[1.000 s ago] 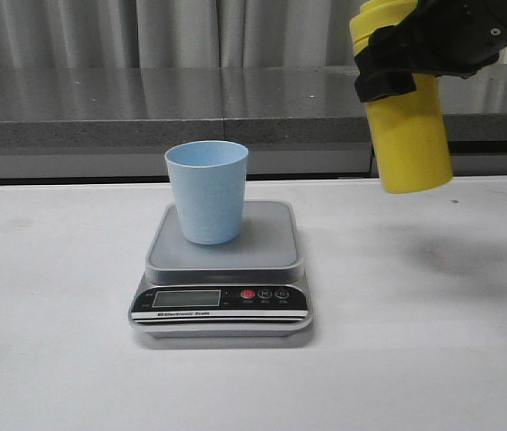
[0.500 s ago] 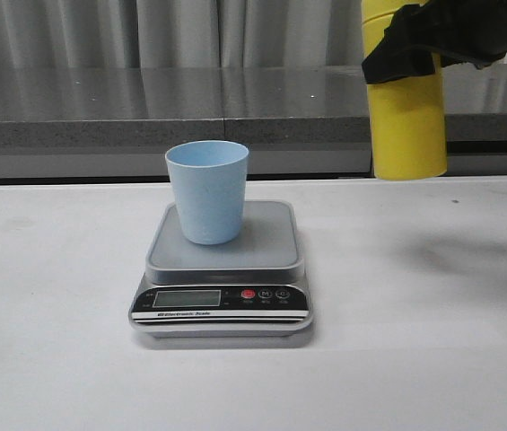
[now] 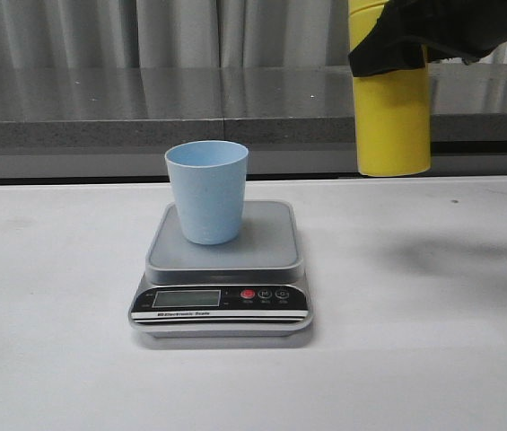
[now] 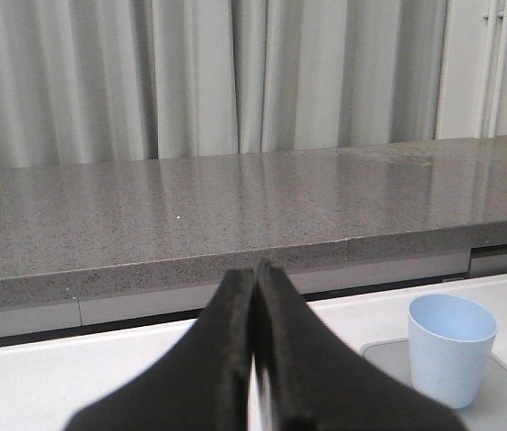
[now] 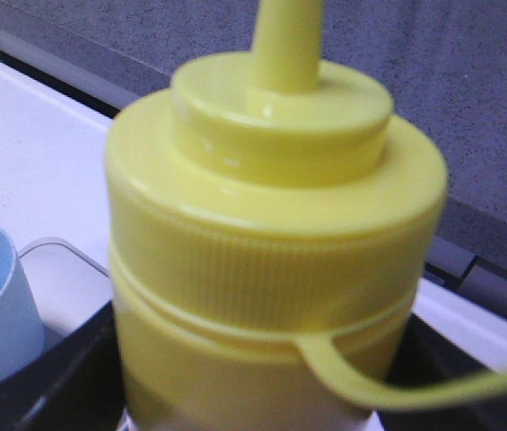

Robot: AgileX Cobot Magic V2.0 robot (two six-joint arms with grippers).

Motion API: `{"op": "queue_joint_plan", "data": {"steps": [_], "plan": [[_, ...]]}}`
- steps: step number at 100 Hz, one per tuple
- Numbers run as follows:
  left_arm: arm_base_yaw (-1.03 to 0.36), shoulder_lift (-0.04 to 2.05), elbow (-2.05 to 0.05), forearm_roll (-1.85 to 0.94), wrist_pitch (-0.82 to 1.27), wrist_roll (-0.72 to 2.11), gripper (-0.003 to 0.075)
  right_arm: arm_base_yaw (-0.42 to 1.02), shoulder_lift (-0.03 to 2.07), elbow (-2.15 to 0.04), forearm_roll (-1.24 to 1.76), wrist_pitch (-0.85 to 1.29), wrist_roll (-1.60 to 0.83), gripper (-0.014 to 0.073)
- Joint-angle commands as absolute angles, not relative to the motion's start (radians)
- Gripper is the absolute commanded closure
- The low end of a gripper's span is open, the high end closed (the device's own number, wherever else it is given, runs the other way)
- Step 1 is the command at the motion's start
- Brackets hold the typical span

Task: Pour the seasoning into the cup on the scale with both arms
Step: 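Tilt the bottle back upright with the right gripper, then lower the bottle back onto the table beside the scale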

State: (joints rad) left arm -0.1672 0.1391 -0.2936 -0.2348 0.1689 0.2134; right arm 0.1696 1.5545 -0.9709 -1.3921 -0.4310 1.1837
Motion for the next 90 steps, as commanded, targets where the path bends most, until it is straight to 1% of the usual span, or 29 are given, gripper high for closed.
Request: {"op": "queue_joint_plan", "data": {"steps": [1,12,21,31,41,56,90], "plan": [[-0.165,0.15,-0.32,-0.248,0.095,0.21,0.074,0.164,1.508,-0.995,-1.28,-0.467,1.102,0.0337],[-0.165,0.15,-0.32,-0.248,0.095,0.21,0.074,0.164,1.508,-0.983,-1.047,-0.466,0.893,0.0337],[-0.165,0.15,-0.32,-0.248,0.095,0.21,0.074,0.167,1.508,-0.939,-0.806,-0.468,0.651,0.0337],[-0.165,0.15,-0.32,-0.248,0.095,0.21,0.074,0.182,1.508,-0.867,-0.643,-0.487,0.439,0.0337],[-0.165,0.15,-0.32,-0.248,0.095,0.21,0.074,0.192,1.508,-0.784,-0.534,-0.577,0.272,0.0337],[-0.165,0.15,-0.32,-0.248,0.095,0.21,0.074,0.197,1.509,-0.679,-0.415,-0.799,0.173,0.0337],[-0.165,0.15,-0.32,-0.248,0.095,0.21,0.074,0.207,1.534,-0.649,-0.418,-0.88,0.153,0.0337]]}}
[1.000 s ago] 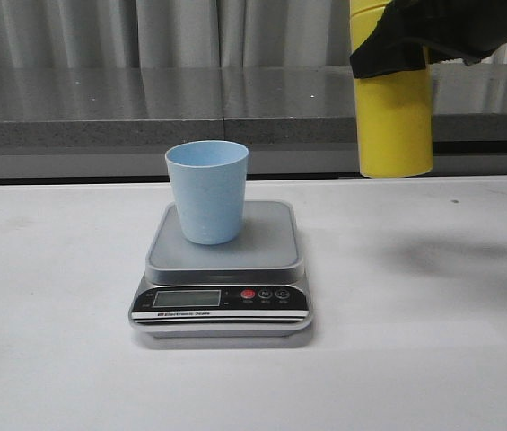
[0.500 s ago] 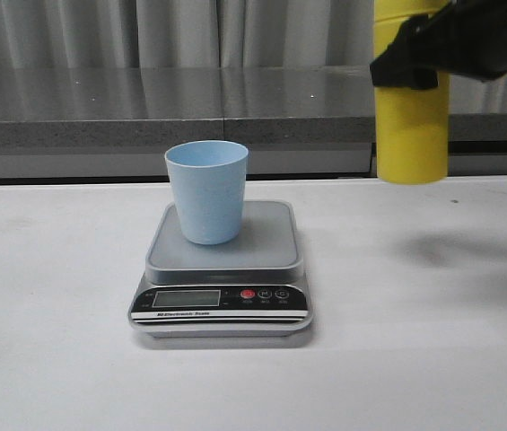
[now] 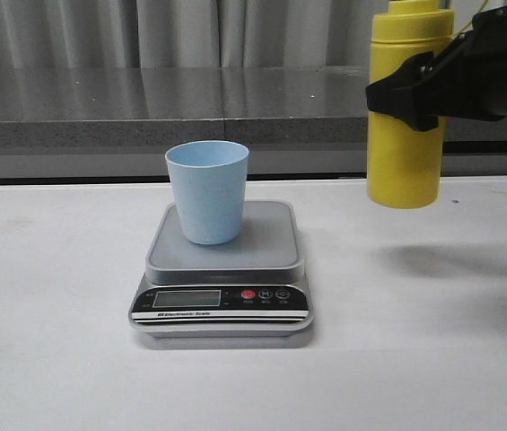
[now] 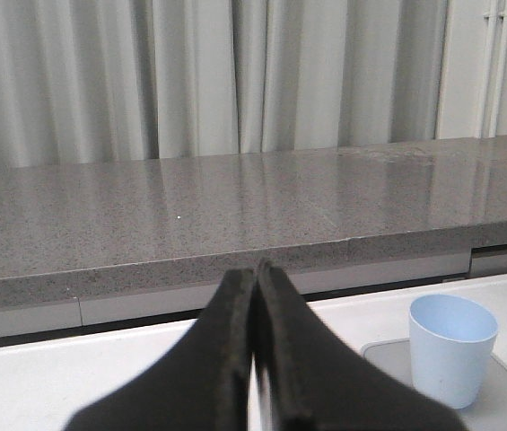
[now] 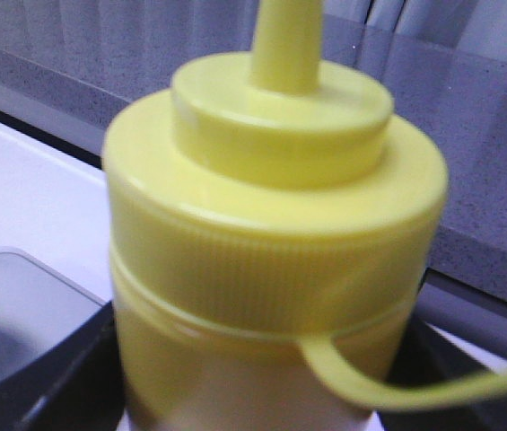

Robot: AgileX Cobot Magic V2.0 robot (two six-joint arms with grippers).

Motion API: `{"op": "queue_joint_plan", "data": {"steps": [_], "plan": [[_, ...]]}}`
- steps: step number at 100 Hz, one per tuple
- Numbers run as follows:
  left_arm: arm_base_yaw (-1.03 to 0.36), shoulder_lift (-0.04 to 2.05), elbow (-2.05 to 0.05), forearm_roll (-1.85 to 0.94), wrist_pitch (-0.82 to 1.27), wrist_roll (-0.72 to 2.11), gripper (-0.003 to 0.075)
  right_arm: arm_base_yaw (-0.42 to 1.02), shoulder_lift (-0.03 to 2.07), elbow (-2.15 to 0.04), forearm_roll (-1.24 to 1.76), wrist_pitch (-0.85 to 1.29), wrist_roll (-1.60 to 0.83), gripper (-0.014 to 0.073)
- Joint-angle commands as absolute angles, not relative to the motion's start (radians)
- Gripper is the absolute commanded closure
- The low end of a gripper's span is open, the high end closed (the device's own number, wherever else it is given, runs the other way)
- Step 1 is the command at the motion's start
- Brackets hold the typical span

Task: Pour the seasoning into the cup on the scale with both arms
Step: 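Lower the bottle back onto the table beside the scale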

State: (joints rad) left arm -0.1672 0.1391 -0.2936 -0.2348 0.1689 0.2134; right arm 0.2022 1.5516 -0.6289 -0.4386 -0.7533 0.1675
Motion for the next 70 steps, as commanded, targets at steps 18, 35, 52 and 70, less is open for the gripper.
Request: {"op": "queue_joint_plan", "data": {"steps": [18,35,52,70], "plan": [[-0.165,0.15,-0.32,-0.248,0.095,0.21,0.074,0.208,1.631,-0.649,-0.418,-0.96,0.153,0.0337],[-0.165,0.15,-0.32,-0.248,0.095,0.21,0.074,0.23,1.683,-0.649,-0.419,-0.99,0.154,0.0337],[-0.165,0.15,-0.32,-0.248,0.095,0.21,0.074,0.243,1.713,-0.649,-0.419,-1.0,0.154,0.0337],[-0.165,0.15,-0.32,-0.248,0.095,0.21,0.074,0.243,1.737,-0.649,-0.419,-1.003,0.154,0.0337]]}}
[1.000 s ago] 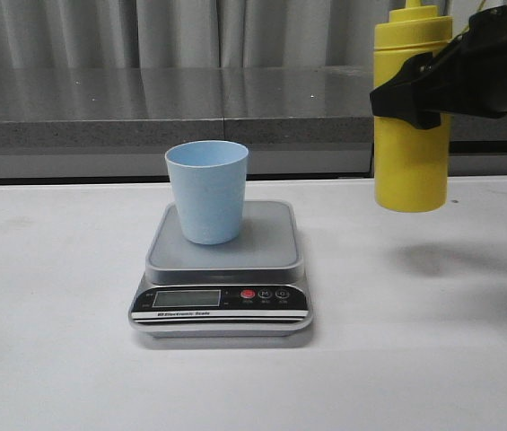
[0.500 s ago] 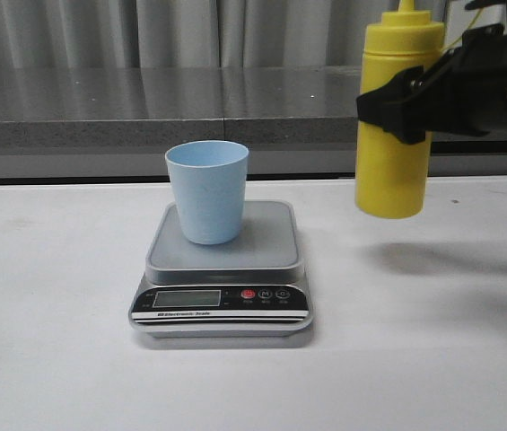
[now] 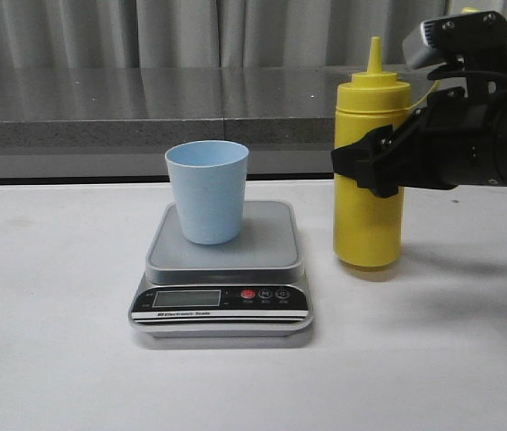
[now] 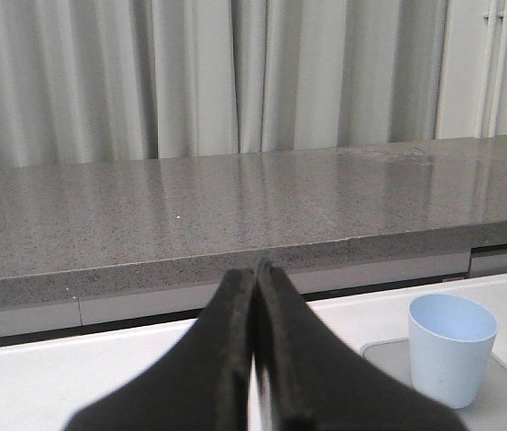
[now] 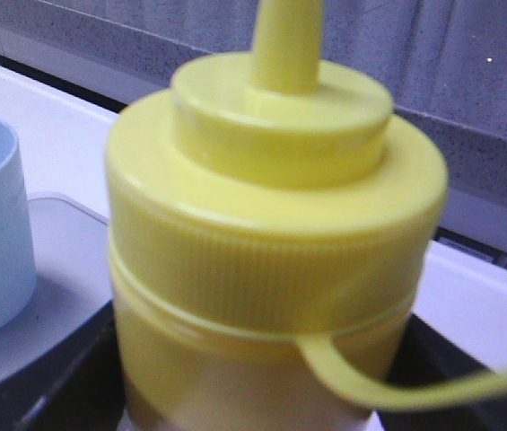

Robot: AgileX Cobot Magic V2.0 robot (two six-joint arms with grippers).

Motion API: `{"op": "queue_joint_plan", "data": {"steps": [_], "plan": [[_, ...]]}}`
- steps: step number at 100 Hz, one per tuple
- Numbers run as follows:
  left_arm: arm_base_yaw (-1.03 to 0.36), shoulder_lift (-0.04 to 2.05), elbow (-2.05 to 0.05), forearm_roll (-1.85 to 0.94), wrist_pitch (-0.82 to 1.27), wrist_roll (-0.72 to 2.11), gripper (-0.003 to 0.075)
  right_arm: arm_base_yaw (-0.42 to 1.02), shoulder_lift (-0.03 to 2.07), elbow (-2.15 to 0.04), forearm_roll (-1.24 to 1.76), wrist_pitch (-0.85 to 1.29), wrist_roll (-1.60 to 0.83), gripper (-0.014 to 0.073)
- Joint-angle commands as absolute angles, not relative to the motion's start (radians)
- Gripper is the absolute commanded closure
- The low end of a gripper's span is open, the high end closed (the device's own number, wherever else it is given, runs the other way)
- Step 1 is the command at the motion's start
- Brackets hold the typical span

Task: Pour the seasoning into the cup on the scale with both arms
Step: 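Lower the bottle back onto the table beside the scale, then open the right gripper and withdraw it from the bottle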

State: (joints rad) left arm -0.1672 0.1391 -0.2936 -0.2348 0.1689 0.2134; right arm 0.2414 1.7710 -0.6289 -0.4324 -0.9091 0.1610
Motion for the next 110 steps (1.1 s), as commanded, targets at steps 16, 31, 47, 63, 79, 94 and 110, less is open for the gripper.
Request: {"op": "queue_joint_plan", "data": {"steps": [16,31,47,63,79,94,110], "plan": [[-0.165,0.15,-0.32,-0.248,0.095,0.21,0.074,0.243,1.737,-0.649,-0.419,-0.999,0.154,0.0337],[-0.165,0.15,-0.32,-0.248,0.095,0.21,0.074,0.243,1.739,-0.647,-0.419,-0.99,0.154,0.0337],[-0.165,0.15,-0.32,-0.248,0.095,0.21,0.074,0.243,1.761,-0.647,-0.419,-0.991,0.154,0.0337],[-0.165,0.15,-0.32,-0.248,0.095,0.21,0.074,0.243,1.793,-0.647,-0.419,-1.012,0.154,0.0337],[-0.165,0.15,-0.32,-0.248,0.095,0.21,0.074,0.243,1.805,-0.647,-0.419,-1.017,0.154,0.0335],[-0.165,0.15,-0.32,-0.248,0.095,0.21,0.074,0.243,1.805,-0.647,-0.419,-1.022,0.154,0.0259],[-0.165,0.15,-0.32,-0.248,0.095,0.21,0.074,0.243,1.805,-0.647,-0.418,-1.022,0.154,-0.0013]]}}
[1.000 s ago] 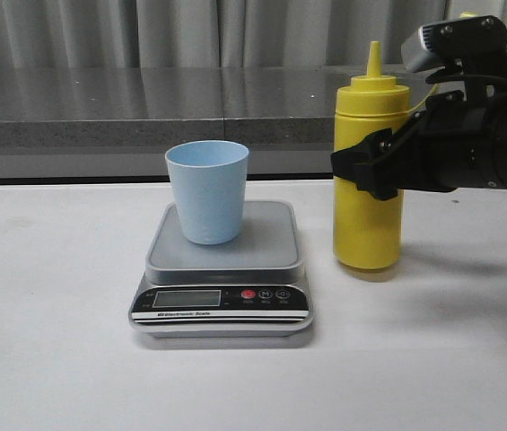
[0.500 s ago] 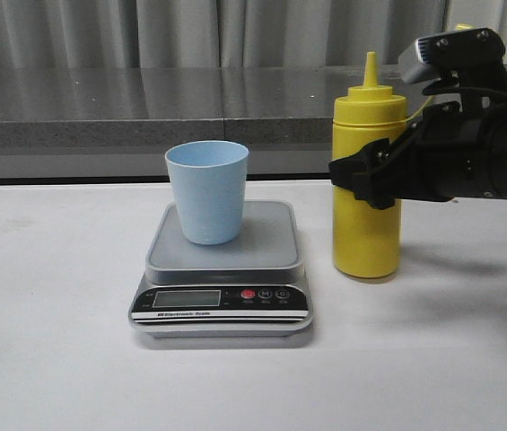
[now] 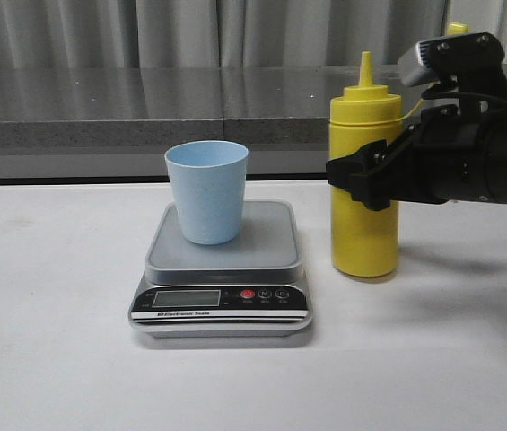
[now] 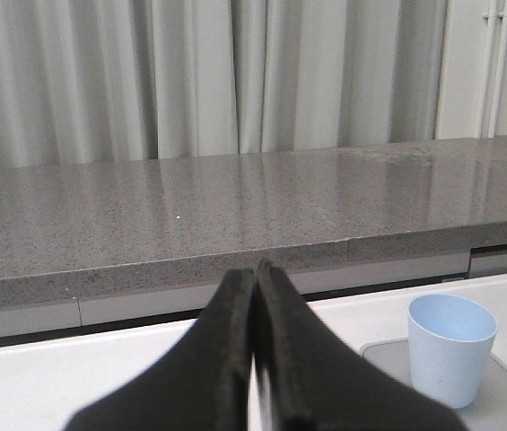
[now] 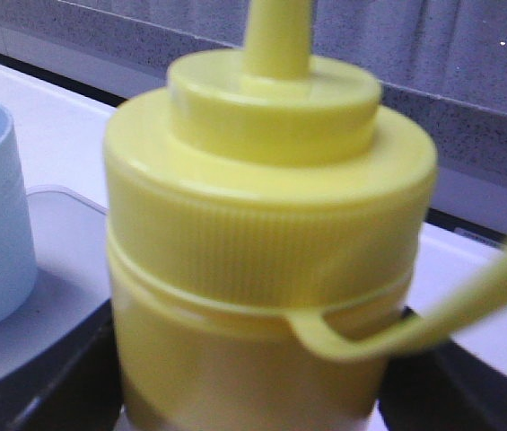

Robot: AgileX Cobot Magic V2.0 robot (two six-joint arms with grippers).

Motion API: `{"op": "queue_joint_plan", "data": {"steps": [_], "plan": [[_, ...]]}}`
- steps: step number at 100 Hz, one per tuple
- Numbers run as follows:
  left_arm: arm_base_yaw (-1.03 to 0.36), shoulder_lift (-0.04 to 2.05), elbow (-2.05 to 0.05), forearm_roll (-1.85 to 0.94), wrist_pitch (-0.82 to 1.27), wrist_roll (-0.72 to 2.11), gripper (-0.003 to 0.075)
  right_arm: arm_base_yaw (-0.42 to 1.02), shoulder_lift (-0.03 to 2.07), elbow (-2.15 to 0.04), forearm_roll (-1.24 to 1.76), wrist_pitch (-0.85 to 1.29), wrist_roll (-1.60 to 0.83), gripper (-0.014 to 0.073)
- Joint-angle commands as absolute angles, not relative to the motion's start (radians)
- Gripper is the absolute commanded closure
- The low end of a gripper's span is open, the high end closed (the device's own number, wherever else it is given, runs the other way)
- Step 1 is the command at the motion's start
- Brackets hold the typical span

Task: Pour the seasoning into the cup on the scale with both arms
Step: 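Open the right gripper and withdraw it from the bottle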

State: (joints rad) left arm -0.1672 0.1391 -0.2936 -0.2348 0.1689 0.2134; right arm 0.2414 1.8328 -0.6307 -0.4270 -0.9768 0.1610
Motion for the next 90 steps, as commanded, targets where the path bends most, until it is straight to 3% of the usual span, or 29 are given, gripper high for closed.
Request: {"op": "queue_joint_plan", "data": {"steps": [1,7,90], "plan": [[-0.165,0.15,-0.32,-0.248,0.095,0.21,0.074,0.243,1.805,-0.647,-0.418,-1.022,0.154,-0.0022],[-0.165,0.15,-0.32,-0.248,0.095,0.21,0.074,0.243,1.805,-0.646,-0.418,-1.021,0.154,-0.0073],[-0.165,0.15,-0.32,-0.248,0.095,0.21,0.074,0.243,1.596,-0.381,-0.292,-1.072,0.154,-0.0059]]}}
